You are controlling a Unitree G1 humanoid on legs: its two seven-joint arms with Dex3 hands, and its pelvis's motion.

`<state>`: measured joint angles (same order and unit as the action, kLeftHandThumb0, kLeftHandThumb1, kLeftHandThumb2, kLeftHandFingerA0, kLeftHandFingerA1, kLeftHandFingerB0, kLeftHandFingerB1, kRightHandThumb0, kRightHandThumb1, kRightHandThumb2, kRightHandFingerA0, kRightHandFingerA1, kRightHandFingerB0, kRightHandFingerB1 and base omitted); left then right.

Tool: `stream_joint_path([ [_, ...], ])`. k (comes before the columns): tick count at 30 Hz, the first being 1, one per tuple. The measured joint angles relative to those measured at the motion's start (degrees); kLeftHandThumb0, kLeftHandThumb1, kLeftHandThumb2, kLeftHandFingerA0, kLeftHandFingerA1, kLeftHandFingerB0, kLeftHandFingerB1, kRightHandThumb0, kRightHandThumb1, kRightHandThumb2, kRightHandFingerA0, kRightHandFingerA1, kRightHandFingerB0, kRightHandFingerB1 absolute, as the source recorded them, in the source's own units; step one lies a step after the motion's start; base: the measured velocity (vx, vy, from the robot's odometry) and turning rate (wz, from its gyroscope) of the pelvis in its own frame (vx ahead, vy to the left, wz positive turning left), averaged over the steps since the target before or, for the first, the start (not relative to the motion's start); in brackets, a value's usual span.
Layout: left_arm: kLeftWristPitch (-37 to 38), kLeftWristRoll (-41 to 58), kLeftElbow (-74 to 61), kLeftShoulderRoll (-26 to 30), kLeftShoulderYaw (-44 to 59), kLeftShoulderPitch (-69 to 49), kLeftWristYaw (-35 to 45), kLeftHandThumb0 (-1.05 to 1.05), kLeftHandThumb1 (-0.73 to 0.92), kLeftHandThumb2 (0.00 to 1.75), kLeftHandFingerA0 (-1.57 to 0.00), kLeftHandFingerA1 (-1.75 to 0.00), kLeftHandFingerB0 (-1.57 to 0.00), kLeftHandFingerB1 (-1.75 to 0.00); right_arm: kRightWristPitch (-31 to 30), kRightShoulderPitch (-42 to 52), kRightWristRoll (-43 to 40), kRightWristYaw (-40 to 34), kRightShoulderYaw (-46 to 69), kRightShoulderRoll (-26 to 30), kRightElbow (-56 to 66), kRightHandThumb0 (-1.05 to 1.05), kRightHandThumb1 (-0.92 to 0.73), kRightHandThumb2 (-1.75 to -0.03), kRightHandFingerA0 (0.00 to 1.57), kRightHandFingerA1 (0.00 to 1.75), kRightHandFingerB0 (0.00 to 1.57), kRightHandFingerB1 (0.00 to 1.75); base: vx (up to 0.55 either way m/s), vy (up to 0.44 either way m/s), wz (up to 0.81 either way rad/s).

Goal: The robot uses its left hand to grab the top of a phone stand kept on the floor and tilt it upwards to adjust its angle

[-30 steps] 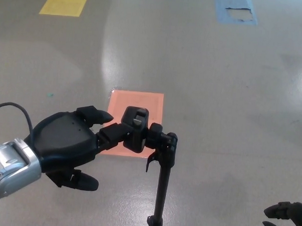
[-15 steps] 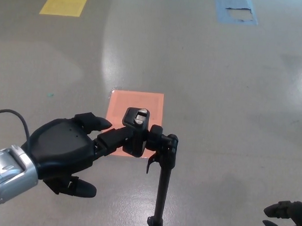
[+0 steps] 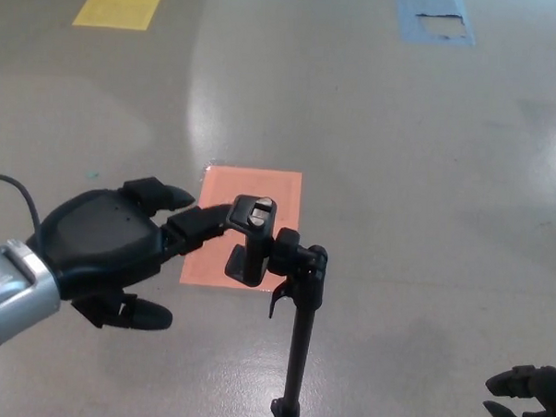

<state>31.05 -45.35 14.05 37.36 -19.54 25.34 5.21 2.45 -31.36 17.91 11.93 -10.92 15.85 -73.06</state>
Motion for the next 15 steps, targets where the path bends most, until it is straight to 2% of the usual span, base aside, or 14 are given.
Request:
stream_joint_path([
  [2,0.00,0.20,0.71,-0.04,0.10,0.72,-0.01,-0.87,0.64,1.02,-0.13,-0.34,0.00,-0.13,-0.02,-0.03,-0.03,0.00,0.06,0.02,-0.02,-0.57,-0.81,-0.65,0.24,0.35,0.27,0.33,0.00,0.000,0.00],
  [4,0.00,0.38,1.56,-0.06,0.24,1.45,-0.04,-0.87,0.64,1.02,-0.13,-0.34,0.00,-0.13,-0.02,-0.10,-0.05,0.00,0.09,0.02,-0.05,-0.57,-0.81,-0.65,0.24,0.35,0.27,0.33,0.00,0.000,0.00],
  [7,0.00,0.52,2.91,-0.07,0.44,2.45,-0.24,-0.88,0.65,1.02,-0.20,-0.36,0.00,-0.12,-0.02,-0.15,-0.09,0.00,0.14,0.04,-0.16,-0.57,-0.82,-0.64,0.26,0.36,0.25,0.32,0.00,0.000,0.00],
  [8,0.01,0.53,3.21,-0.07,0.44,2.61,-0.32,-0.89,0.69,0.73,-0.14,-0.28,-0.01,-0.11,-0.02,-0.16,-0.10,0.00,0.17,0.04,-0.21,-0.57,-0.82,-0.65,0.26,0.36,0.25,0.31,0.00,0.000,0.00],
  [9,0.01,0.53,3.35,-0.07,0.44,2.68,-0.35,-0.89,0.69,0.73,-0.14,-0.28,-0.01,-0.11,-0.02,-0.16,-0.10,0.00,0.18,0.04,-0.24,-0.57,-0.82,-0.65,0.26,0.36,0.25,0.31,0.00,0.000,0.00],
  [10,0.04,0.54,4.07,-0.08,0.44,2.97,-0.57,-0.84,0.63,1.00,-0.07,-0.30,0.00,-0.15,-0.02,-0.18,-0.11,0.00,0.21,0.04,-0.30,-0.57,-0.82,-0.65,0.26,0.35,0.25,0.31,0.00,0.000,0.00],
  [15,0.30,0.54,6.42,-0.07,0.39,3.68,-0.88,-0.85,0.64,1.02,-0.10,-0.30,0.00,-0.13,-0.13,-0.49,-0.08,0.00,0.17,0.04,-0.46,-0.57,-0.82,-0.65,0.26,0.36,0.25,0.31,0.00,0.000,0.00],
])
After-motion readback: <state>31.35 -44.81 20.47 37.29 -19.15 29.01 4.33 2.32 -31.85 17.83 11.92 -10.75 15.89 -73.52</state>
